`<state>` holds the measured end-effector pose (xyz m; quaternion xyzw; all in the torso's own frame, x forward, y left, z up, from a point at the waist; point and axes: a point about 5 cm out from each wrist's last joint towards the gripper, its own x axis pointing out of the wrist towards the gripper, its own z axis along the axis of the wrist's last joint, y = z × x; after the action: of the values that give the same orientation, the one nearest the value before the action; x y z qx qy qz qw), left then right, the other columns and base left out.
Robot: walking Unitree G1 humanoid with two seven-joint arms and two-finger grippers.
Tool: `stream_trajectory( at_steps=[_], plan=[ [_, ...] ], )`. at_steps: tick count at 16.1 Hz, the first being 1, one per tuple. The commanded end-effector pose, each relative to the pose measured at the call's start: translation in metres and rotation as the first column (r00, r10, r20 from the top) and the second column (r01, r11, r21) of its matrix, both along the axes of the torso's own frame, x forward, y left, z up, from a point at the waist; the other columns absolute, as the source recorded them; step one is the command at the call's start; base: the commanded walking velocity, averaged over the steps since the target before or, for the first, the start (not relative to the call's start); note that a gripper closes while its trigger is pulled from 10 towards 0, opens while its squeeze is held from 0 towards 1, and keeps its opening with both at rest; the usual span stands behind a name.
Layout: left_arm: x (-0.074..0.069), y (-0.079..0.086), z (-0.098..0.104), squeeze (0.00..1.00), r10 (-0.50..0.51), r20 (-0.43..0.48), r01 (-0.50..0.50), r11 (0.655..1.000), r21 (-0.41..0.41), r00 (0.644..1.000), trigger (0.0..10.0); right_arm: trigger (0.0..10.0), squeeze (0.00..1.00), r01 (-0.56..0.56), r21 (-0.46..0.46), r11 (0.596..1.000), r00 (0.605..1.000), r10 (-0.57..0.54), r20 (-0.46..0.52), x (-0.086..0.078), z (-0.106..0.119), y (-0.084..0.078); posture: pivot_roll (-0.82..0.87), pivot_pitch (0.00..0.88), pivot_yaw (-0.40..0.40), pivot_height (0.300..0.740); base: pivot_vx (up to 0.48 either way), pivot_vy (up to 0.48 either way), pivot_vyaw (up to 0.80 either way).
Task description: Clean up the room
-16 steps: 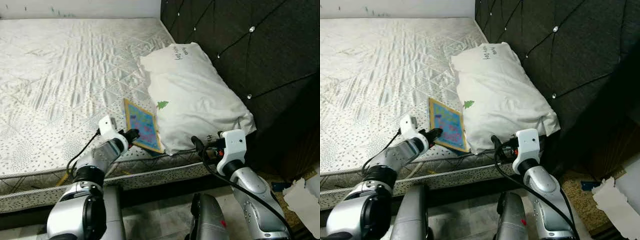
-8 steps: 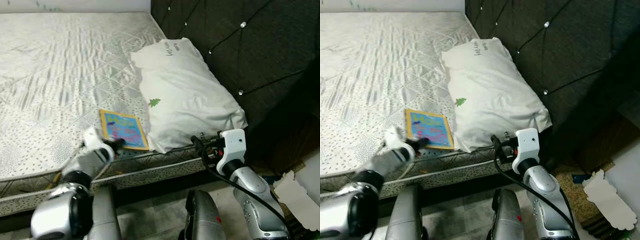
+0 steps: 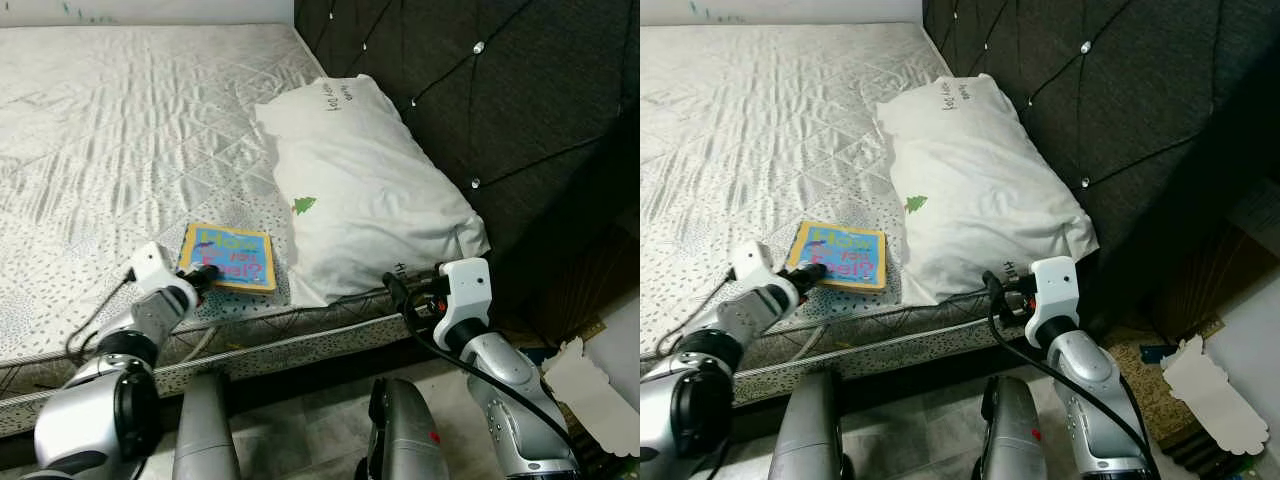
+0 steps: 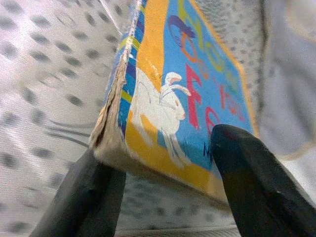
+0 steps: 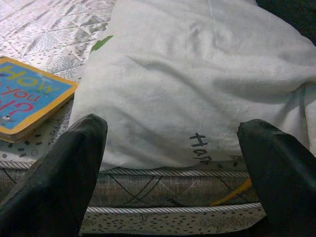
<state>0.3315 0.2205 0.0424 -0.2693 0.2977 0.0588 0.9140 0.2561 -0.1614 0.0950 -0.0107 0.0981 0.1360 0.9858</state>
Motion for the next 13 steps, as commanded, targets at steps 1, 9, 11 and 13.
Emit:
stream_trajectory(
  at_steps=[1, 9, 11, 13],
  plan=[
    [0.008, 0.002, 0.010, 1.00, -0.019, 0.024, 0.018, 0.998, 0.062, 1.000, 10.0, 10.0, 0.00, 0.003, -0.010, 1.000, 1.000, -0.003, 0.003, 0.002, 0.001, -0.003, -0.09, 0.000, -0.077, 0.567, 0.000, 0.000, 0.00],
    [0.002, -0.026, -0.005, 1.00, -0.202, -0.042, 0.207, 0.963, 0.175, 0.978, 10.0, 10.0, 0.00, 0.017, -0.001, 1.000, 1.000, -0.017, -0.019, 0.006, -0.003, 0.000, -0.08, 0.000, -0.065, 0.567, 0.000, 0.000, 0.00],
    [0.005, -0.037, -0.004, 1.00, -0.256, -0.040, 0.259, 0.948, 0.183, 0.966, 10.0, 10.0, 0.00, 0.024, 0.001, 1.000, 0.999, -0.024, -0.023, 0.006, -0.004, 0.000, -0.08, 0.000, -0.061, 0.567, 0.000, 0.000, 0.00],
    [0.007, -0.046, -0.002, 1.00, -0.303, -0.037, 0.305, 0.933, 0.192, 0.952, 10.0, 10.0, 0.00, 0.032, 0.005, 0.999, 0.999, -0.032, -0.024, 0.007, -0.005, 0.000, -0.08, 0.000, -0.053, 0.567, 0.000, 0.000, 0.00]
  ],
)
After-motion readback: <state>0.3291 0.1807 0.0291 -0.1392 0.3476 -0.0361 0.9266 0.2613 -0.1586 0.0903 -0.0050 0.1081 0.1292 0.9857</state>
